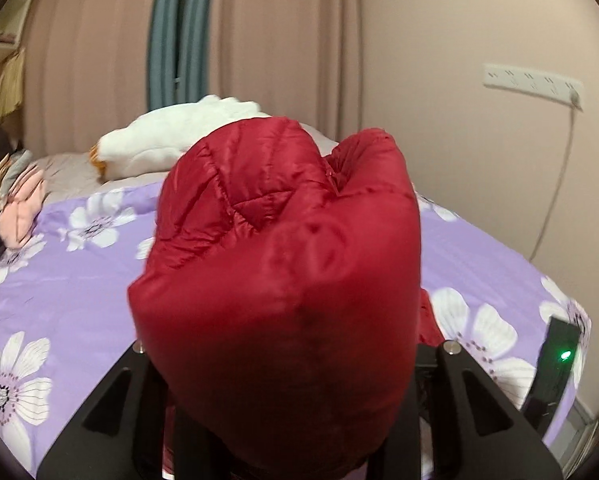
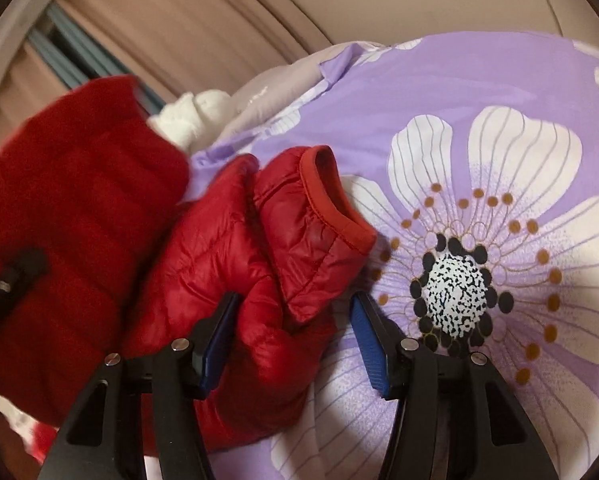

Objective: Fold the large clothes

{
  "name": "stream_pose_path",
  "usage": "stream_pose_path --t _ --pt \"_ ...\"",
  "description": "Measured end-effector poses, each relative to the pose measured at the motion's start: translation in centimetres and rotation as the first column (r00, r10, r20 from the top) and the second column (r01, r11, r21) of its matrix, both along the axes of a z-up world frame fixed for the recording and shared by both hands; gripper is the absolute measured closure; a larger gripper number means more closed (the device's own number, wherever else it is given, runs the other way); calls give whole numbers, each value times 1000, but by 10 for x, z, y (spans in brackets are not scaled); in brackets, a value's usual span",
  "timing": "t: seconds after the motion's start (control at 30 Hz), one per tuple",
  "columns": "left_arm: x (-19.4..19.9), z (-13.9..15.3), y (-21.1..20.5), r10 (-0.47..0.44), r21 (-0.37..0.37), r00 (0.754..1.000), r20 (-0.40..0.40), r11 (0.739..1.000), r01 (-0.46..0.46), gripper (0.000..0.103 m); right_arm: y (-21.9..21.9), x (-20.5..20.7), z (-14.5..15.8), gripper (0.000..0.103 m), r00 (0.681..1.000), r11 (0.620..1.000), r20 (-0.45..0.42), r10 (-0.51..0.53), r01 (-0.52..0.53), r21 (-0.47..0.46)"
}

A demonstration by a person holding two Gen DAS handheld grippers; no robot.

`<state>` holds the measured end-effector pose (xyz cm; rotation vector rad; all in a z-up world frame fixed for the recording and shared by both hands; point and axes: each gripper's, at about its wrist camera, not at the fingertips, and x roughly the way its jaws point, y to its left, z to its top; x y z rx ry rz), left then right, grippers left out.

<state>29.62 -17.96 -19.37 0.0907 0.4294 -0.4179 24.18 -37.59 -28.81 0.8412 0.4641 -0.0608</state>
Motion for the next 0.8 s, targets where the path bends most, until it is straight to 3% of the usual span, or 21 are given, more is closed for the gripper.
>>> stream_pose_path --t 0.1,0.17,0.23,0.37,0.57,0.8 --pt "-5 -8 -15 -38 21 999 -2 999 38 70 -10 -26 -1 47 991 993 70 -112 109 50" --pt "-4 -12 -20 -55 0 998 -35 998 56 69 -17 -41 -1 47 980 982 72 -188 185 50" --pt "-2 -15 -25 -52 -4 997 -61 999 52 64 -22 -43 -1 47 979 980 56 -196 193 47" --pt "-3 -28 -43 -11 74 999 -49 997 14 55 -18 -41 7 47 974 972 -13 -227 225 -61" --pt "-4 -55 -60 7 153 1000 -25 988 -3 50 -27 -44 4 47 969 968 -25 -245 244 -59" --pt "-2 -58 -58 0 177 1000 -28 984 5 46 -30 -41 5 47 968 968 -25 -248 247 -48"
